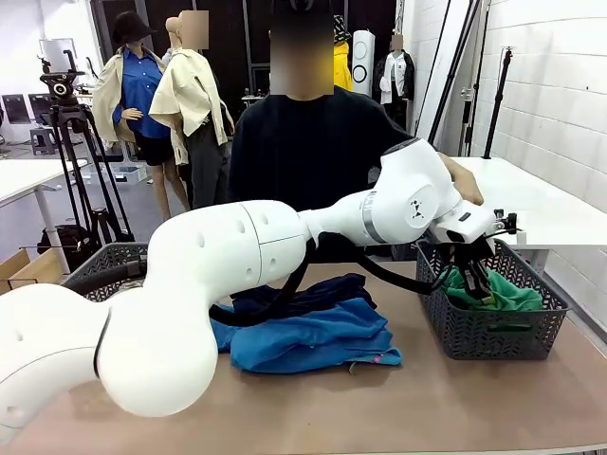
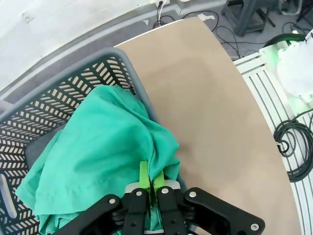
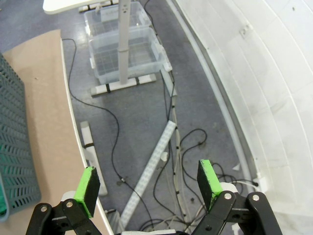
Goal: Sort the tops and bottoms.
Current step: Sort the clothes according to human instructions.
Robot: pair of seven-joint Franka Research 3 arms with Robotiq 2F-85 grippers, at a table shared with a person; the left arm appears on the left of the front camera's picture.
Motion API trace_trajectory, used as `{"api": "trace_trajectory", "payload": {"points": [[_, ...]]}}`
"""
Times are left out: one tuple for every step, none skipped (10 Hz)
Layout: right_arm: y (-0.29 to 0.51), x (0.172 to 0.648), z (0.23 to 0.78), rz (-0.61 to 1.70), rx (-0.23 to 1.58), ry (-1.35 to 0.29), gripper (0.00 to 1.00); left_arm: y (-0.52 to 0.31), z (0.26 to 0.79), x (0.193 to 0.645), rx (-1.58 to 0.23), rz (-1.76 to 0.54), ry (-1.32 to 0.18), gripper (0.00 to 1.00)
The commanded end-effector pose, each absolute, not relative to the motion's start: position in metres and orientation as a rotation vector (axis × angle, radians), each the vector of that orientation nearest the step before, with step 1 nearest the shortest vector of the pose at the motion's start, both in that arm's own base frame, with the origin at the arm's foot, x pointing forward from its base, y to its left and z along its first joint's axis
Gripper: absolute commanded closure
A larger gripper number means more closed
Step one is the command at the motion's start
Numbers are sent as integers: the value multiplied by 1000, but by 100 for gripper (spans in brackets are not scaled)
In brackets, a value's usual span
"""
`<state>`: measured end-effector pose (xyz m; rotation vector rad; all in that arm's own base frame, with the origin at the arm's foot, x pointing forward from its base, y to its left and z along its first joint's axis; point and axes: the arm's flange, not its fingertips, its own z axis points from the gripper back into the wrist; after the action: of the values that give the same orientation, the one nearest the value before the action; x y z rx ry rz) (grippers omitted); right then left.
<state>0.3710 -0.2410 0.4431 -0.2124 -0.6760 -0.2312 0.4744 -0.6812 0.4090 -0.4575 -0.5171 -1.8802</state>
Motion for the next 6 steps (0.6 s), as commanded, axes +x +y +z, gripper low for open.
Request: {"api": "trace_trajectory", "payload": {"points": [[-242,370,443,-228,-209,-670,0,-757,428,541,-411,-1876,-495,89],[-242,370,443,-228,-209,-670,0,-756,431,542,-407,-1867,-504,69],[-242,370,443,-228,-209,-670,0,-754,432,544,-406,-1857,-512,49],[-242,370,443,-228,-209,-670,0,-753,436,544,-397,-1849,-515,30],[-242,370,443,-228,-209,-670,0,-752,441,546,-391,-1836,-509,10],[-242,370,443,-228,-209,-670,0,-749,447,548,-390,-1805,-470,0]]}}
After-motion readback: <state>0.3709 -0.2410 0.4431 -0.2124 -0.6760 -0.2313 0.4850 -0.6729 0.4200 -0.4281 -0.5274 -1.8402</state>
